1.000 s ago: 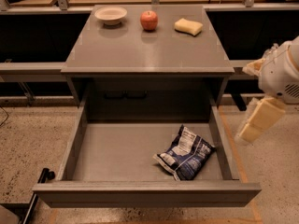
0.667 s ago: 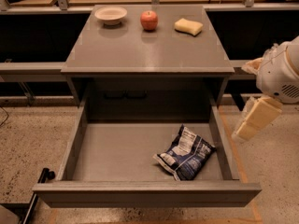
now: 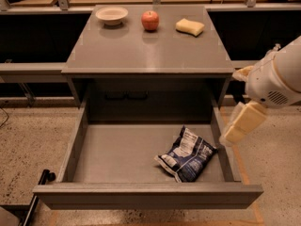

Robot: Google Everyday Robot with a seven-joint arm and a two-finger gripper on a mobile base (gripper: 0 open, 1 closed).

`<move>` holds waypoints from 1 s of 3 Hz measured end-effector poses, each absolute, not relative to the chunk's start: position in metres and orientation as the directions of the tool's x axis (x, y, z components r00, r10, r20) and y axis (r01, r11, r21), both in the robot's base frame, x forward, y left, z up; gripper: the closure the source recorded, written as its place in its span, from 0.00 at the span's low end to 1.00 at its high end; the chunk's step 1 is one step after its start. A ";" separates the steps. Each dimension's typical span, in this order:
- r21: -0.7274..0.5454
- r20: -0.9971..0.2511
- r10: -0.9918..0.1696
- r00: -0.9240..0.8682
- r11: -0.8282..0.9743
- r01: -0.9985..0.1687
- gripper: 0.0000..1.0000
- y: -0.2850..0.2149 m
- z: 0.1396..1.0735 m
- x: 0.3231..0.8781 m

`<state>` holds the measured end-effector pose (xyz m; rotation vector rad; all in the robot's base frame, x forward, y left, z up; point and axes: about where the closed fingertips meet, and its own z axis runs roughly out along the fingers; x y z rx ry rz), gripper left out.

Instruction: Pick blue chip bag from top drawer and place on counter

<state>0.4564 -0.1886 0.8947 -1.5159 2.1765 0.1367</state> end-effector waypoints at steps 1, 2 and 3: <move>-0.151 -0.474 -0.838 -0.271 0.381 -0.912 0.00 -0.167 0.869 0.471; -0.109 -0.493 -0.825 -0.276 0.373 -0.921 0.00 -0.151 0.834 0.488; -0.092 -0.510 -0.814 -0.279 0.375 -0.923 0.00 -0.141 0.798 0.503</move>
Offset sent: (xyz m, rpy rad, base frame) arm 0.0516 0.0518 -0.1001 0.1233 0.0911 0.0296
